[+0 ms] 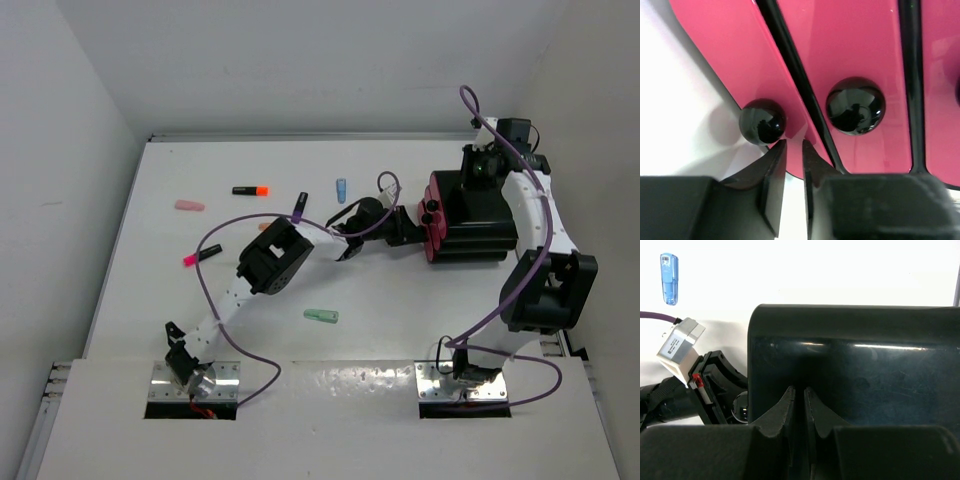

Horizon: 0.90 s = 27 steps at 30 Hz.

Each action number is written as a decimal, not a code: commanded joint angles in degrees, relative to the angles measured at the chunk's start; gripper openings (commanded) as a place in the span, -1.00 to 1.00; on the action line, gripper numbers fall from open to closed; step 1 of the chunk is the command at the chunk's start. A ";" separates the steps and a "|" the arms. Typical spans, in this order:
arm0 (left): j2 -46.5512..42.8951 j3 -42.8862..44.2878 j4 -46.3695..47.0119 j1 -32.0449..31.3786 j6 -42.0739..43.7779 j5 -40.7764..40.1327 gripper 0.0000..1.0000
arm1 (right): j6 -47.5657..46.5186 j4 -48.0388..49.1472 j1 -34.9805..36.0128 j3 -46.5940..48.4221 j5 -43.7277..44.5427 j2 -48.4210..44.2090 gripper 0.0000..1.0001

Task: Sort the stationery into containers
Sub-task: Close the drawer in the storage box.

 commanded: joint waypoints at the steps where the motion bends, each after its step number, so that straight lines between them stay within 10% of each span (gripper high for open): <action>1: 0.46 2.41 3.74 -1.23 -0.08 0.98 -0.47 | -0.92 -17.10 -0.30 -5.32 2.90 7.06 -0.77; 15: -4.28 -5.57 7.68 1.41 -2.45 0.28 -0.64 | -1.18 -18.24 -0.30 -4.44 3.25 6.62 -0.77; 27: -9.03 -10.07 12.79 3.96 -6.50 2.03 -0.34 | -1.18 -18.07 -0.30 -4.44 2.98 6.27 -0.77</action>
